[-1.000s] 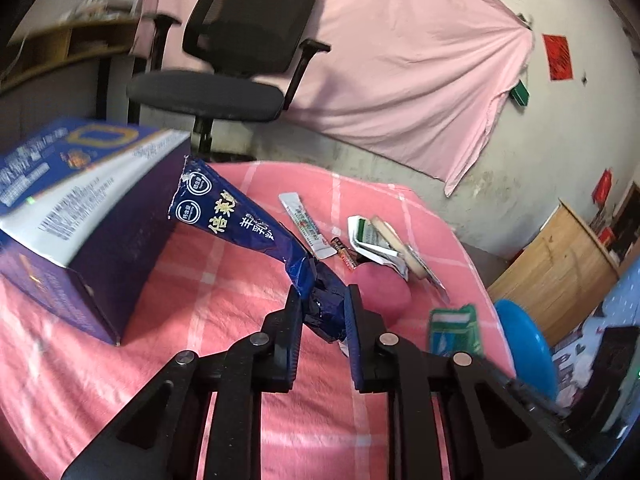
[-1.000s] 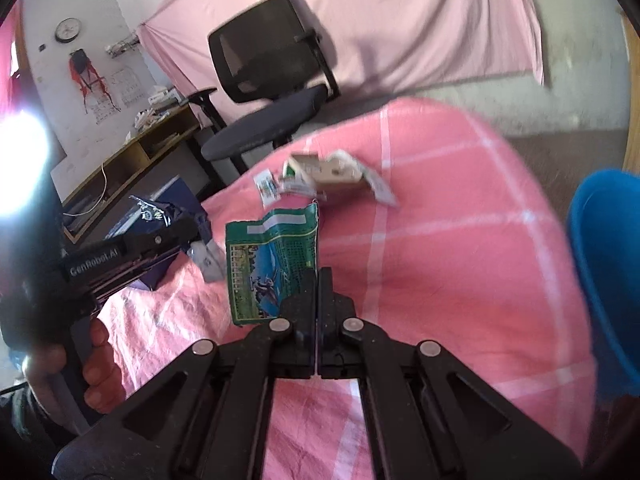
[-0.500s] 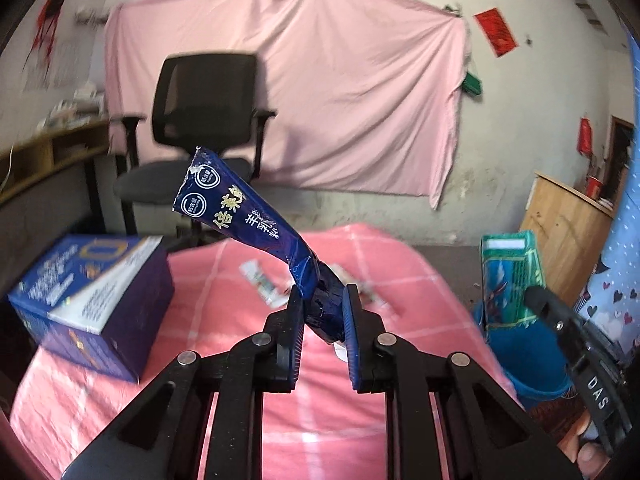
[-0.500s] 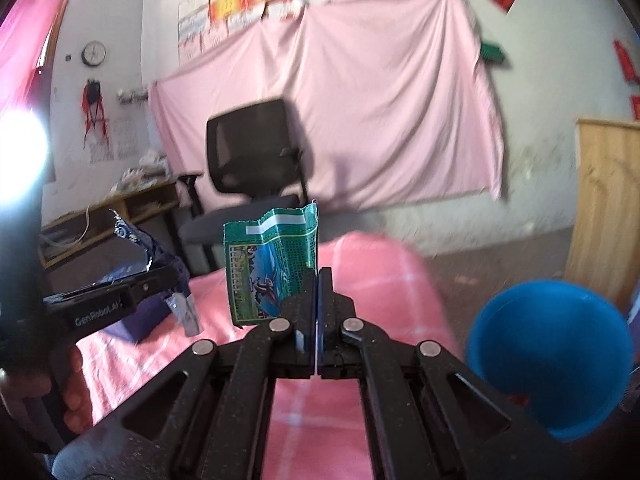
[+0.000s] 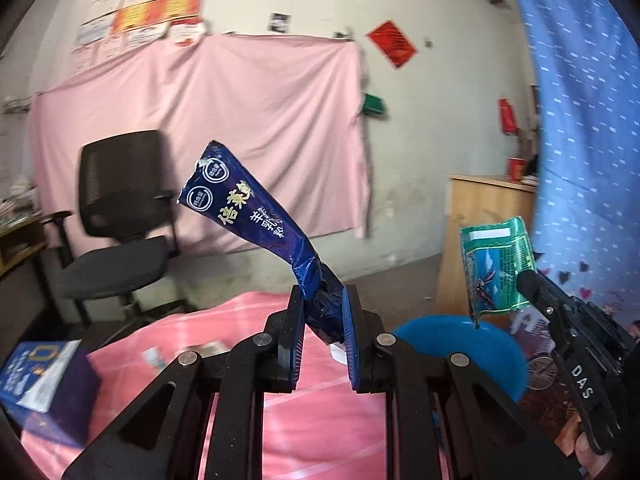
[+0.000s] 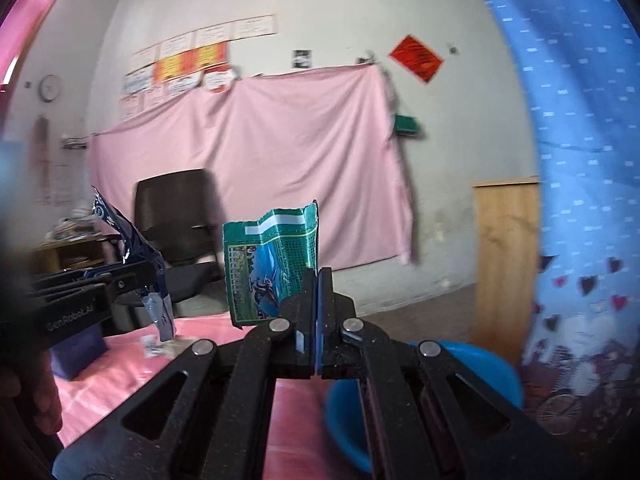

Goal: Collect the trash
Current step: 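Lift and carry the packet and wrapper in both grippers over the blue basin, then open both grippers to drop the packet and wrapper into the basin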

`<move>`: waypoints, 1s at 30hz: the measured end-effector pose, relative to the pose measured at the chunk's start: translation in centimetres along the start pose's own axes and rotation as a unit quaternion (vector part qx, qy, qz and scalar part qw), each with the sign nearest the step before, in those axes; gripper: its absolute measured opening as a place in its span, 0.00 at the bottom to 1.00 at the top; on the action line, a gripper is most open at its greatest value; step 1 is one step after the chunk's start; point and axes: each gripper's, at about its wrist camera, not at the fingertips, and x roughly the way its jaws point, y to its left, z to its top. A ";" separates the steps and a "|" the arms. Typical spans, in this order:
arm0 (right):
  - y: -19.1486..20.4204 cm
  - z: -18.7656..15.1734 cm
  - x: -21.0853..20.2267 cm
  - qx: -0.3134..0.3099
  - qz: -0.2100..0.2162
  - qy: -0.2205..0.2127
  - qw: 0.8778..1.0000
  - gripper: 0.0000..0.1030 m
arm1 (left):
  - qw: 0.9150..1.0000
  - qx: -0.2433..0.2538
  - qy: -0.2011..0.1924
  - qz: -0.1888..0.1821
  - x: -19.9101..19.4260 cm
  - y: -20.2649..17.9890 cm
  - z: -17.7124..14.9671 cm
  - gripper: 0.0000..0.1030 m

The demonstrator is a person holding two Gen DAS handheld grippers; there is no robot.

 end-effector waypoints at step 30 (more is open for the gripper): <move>-12.7 -6.3 6.3 0.086 -0.130 0.216 0.964 0.15 | 0.968 -0.066 0.199 -0.140 15.4 -9.0 -5.1 0.10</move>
